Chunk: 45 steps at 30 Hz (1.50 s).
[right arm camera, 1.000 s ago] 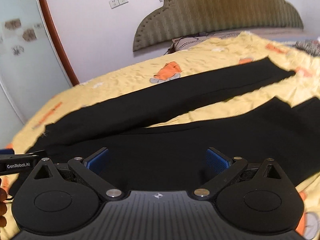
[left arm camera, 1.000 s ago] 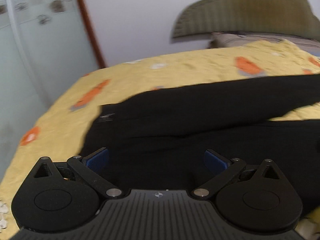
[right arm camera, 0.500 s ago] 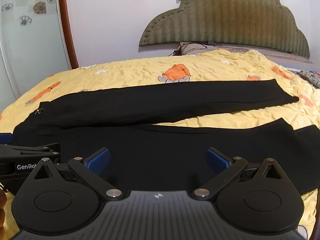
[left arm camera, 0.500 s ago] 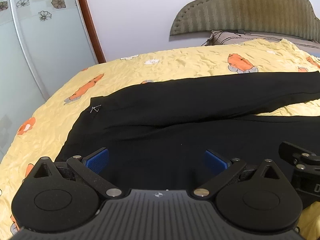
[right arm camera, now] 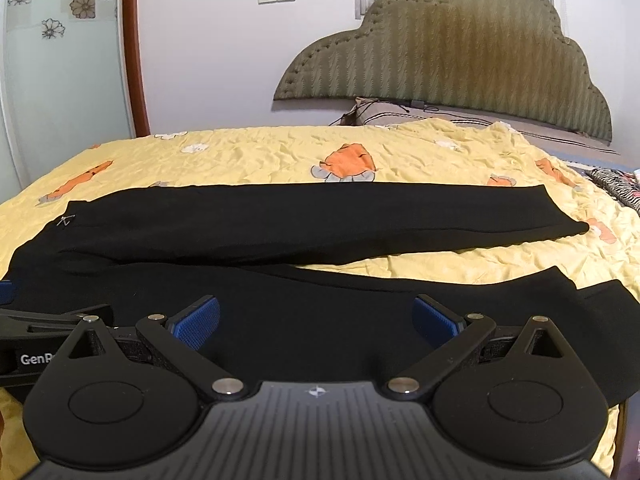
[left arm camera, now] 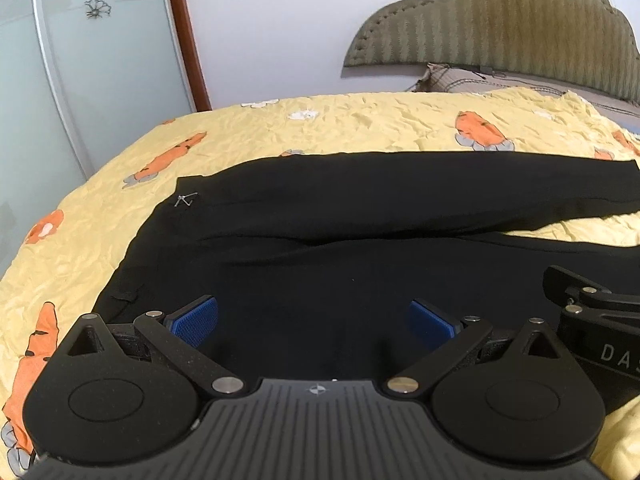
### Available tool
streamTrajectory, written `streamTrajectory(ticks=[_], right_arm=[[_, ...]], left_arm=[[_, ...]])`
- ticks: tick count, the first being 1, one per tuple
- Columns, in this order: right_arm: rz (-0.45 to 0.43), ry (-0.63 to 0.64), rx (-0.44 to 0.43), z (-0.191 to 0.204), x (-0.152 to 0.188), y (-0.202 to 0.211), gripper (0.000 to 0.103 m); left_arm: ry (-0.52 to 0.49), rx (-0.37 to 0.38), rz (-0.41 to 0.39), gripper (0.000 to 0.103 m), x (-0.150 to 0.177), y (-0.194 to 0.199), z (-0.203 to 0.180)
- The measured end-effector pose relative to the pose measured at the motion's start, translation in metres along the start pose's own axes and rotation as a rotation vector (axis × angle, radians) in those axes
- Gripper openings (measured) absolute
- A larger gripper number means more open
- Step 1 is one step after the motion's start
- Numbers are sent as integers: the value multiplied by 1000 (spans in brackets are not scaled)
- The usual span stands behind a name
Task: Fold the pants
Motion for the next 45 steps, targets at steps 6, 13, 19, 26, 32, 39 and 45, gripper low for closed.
streamTrajectory(ticks=[6, 13, 19, 26, 32, 39, 45], right_arm=[[3, -3, 7, 0, -2, -1, 103], [10, -14, 5, -1, -1, -2, 103], [9, -15, 6, 0, -1, -1, 103], [4, -20, 6, 1, 0, 0, 103], [0, -27, 3, 1, 1, 0, 103], [27, -39, 2, -2, 14, -13, 103], [105, -11, 72, -3, 26, -53, 103]], left_arm=[[19, -16, -1, 103, -2, -2, 4], [18, -17, 9, 103, 0, -6, 5], [15, -18, 13, 103, 0, -8, 5], [17, -17, 15, 103, 0, -10, 4], [31, 2, 3, 103, 2, -11, 3], [9, -26, -49, 103, 9, -30, 2], [-1, -42, -21, 103, 15, -56, 6]])
Point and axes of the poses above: each gripper's, at about its wrist camera, not at the fingertips, and y roughly against the way its jaws point, z to its left, x to its underside, the point moved 5 cm from there along -y, roughly the way its jaws point, and after that the axes turned 7 degrees about z, right-handed, at the moved point
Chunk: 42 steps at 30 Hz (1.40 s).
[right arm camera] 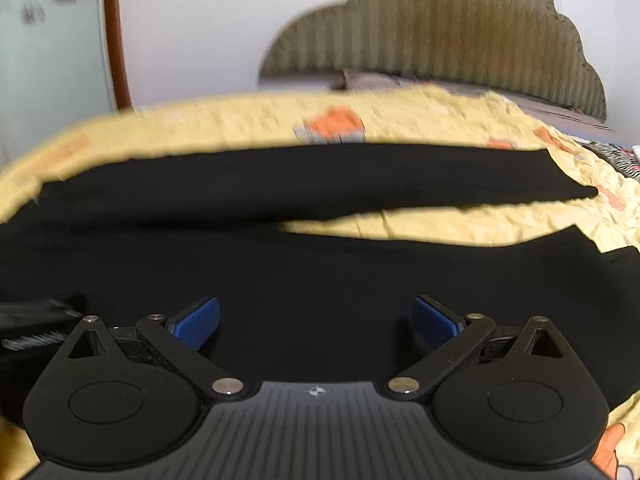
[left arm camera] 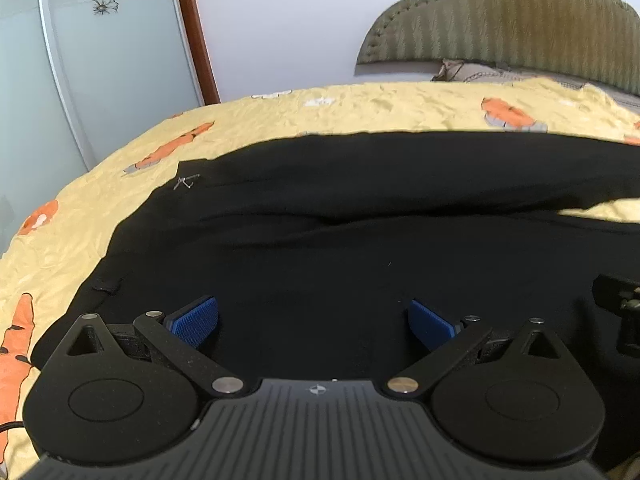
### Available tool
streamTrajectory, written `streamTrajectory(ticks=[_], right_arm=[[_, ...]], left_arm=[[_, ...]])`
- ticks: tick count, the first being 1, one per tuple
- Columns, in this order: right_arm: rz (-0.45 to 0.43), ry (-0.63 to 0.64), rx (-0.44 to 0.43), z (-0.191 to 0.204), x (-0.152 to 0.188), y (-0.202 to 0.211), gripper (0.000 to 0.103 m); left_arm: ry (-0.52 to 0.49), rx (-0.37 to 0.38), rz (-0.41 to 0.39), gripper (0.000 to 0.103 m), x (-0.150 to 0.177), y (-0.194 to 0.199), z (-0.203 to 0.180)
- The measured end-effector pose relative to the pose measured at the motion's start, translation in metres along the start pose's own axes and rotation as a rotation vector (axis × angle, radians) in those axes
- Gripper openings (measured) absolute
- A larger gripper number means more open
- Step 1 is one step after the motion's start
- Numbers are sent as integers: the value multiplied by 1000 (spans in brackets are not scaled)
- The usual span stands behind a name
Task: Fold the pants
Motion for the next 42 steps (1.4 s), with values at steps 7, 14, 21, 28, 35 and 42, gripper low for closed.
streamTrajectory(ticks=[7, 14, 21, 28, 35, 42], right_arm=[[-10, -23, -32, -6, 10, -8, 103], [-7, -20, -28, -7, 8, -8, 103], [-7, -20, -28, -7, 8, -8, 103], [-7, -21, -27, -7, 8, -8, 103], [-7, -21, -27, -7, 8, -8, 103], [-7, -20, -26, -7, 7, -9, 103]], left_arm=[[-57, -66, -69, 103, 8, 3, -10], [-16, -37, -51, 103, 7, 0, -3], [-3, -28, -45, 103, 8, -1, 0], [-13, -37, -50, 103, 9, -1, -1], [35, 14, -29, 103, 10, -4, 5], [67, 46, -16, 103, 11, -6, 9]])
Point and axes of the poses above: each gripper's, at about its wrist camera, not at the fingertips, and y roughly against the way its jaws point, z to its left, x to its underside, the point moved 5 cm from there along -y, roughly the way its jaws point, and after that the axes turned 7 degrees about z, right-handed, at the moved point
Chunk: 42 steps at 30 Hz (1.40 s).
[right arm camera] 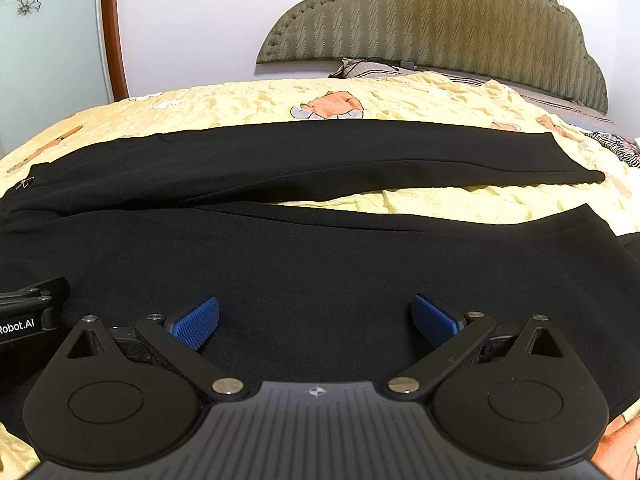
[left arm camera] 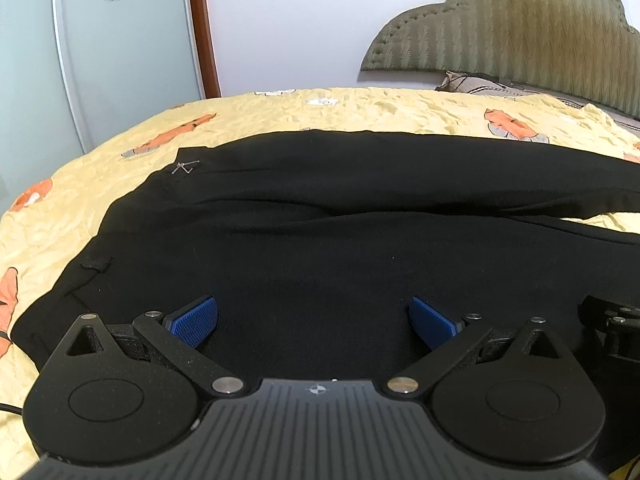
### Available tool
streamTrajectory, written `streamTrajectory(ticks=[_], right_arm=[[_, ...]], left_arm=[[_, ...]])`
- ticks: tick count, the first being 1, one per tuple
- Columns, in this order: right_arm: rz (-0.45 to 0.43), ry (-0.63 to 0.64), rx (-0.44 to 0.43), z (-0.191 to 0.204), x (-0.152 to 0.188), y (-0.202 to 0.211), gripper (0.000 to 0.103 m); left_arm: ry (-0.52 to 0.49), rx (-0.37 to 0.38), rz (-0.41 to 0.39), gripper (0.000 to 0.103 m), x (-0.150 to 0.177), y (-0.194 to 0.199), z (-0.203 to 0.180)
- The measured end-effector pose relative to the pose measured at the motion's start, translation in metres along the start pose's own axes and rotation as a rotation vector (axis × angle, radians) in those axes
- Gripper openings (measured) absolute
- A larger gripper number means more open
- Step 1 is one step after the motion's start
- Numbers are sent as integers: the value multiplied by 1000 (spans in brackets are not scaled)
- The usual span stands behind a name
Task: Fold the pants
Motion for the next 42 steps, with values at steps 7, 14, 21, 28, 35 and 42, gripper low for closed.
streamTrajectory(ticks=[7, 14, 21, 28, 35, 42], right_arm=[[-1, 3, 2, 1, 0, -1, 103], [-1, 2, 3, 1, 0, 0, 103], [-1, 2, 3, 1, 0, 0, 103], [9, -51, -24, -4, 2, 9, 103], [-58, -105, -116, 7, -5, 69, 103], [-166, 99, -55, 46, -14, 111, 103]], left_arm=[[13, 12, 5, 103, 0, -1, 2], [16, 14, 6, 103, 0, -1, 2], [5, 2, 2, 103, 0, -1, 1], [-50, -20, -2, 103, -5, 17, 1], [-38, -16, 4, 103, -23, 43, 21], [2, -30, 6, 103, -35, 52, 34]])
Point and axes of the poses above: each gripper's, at about its wrist camera, not at the fingertips, and y roughly against the way its jaws point, z to its left, x to its underside, the point moved 5 cm from there along -y, roughly the way its jaws point, and after that the axes turned 7 degrees about z, right-handed, at the moved point
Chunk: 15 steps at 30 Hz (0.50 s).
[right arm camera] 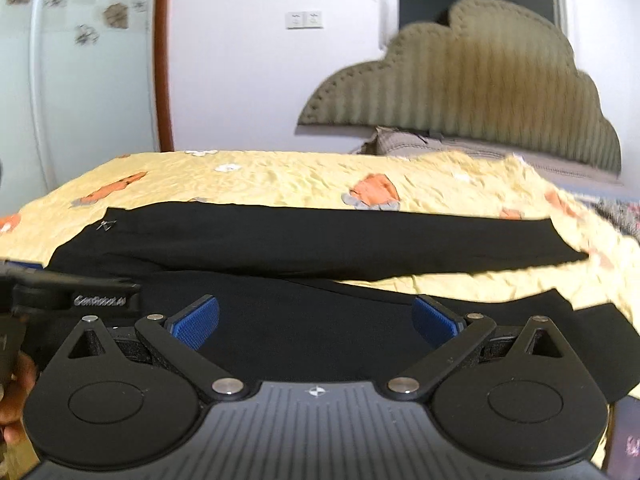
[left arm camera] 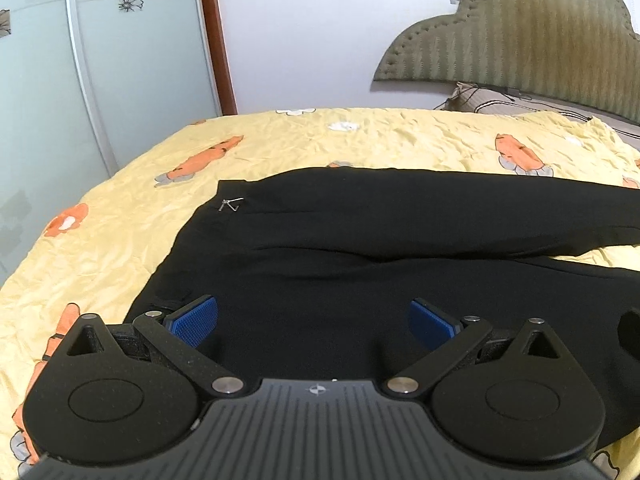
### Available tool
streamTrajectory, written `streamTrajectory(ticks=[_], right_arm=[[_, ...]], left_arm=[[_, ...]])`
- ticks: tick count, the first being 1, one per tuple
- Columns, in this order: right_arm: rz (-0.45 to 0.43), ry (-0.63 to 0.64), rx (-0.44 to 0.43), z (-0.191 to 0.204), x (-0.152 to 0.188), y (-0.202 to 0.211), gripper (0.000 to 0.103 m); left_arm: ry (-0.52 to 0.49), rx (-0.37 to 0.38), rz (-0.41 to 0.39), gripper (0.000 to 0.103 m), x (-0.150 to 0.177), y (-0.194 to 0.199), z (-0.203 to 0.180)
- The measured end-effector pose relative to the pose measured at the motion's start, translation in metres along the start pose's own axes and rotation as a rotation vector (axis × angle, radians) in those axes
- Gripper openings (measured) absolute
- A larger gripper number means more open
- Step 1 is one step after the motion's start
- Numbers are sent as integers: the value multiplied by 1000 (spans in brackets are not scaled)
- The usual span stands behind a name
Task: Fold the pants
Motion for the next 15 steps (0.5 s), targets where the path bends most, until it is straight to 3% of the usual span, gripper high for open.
streamTrajectory(ticks=[15], right_arm=[[42, 11, -5, 5, 8, -4, 103]], left_arm=[[-51, -14, 7, 103, 4, 4, -5]])
Point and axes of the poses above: each gripper's, at about its wrist camera, not at the fingertips, and y roughly against the way its jaws point, z to its left, x to its underside, the point moved 5 cm from there along -y, roughly the way its jaws point, and after that the axes turned 7 degrees about z, right-handed, at the moved point
